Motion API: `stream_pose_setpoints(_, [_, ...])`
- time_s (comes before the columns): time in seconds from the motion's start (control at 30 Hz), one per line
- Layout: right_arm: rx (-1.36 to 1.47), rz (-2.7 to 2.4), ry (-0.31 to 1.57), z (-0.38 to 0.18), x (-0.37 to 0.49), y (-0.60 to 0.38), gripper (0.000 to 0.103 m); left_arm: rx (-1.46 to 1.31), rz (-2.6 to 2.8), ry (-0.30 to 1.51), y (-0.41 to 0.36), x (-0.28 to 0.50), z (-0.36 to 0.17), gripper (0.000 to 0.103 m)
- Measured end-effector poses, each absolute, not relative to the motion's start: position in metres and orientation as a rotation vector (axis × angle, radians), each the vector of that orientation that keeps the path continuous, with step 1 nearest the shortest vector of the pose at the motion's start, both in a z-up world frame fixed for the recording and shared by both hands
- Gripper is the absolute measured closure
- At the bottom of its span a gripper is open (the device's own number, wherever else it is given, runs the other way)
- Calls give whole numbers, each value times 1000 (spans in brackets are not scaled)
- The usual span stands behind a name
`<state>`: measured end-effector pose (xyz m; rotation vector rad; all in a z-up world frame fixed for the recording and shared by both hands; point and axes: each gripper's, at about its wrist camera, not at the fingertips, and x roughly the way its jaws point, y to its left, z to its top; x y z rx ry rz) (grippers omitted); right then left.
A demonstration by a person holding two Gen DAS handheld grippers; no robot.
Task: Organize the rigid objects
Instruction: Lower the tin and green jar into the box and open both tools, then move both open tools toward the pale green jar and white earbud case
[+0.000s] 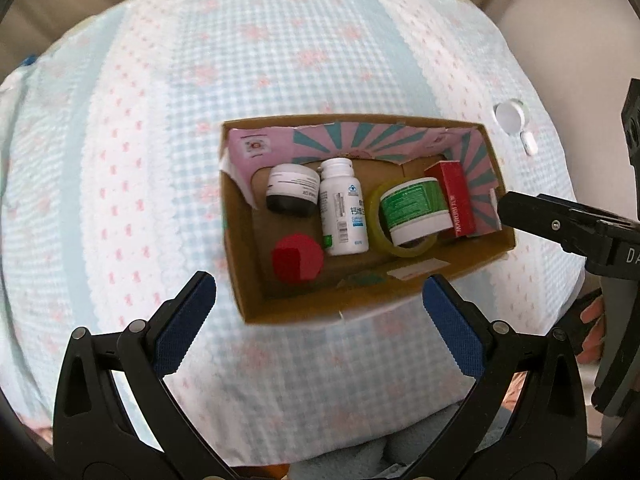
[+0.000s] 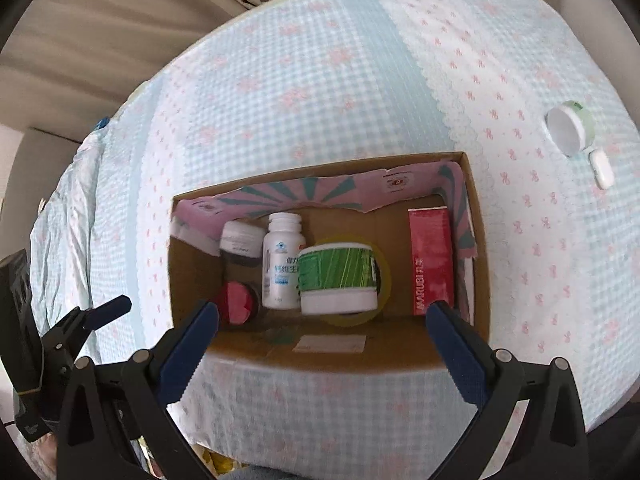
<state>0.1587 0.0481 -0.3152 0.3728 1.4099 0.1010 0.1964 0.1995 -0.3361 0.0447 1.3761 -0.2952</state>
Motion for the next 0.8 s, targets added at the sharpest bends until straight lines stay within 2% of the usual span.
stream_pose_setpoints(0.37, [308, 98, 1338, -251, 119, 61, 0, 35, -238, 1237, 211, 159, -261, 0])
stream_pose_setpoints(0.8, [248, 7, 1297, -197, 76, 16, 0, 39, -291, 1166, 149, 146, -229, 0])
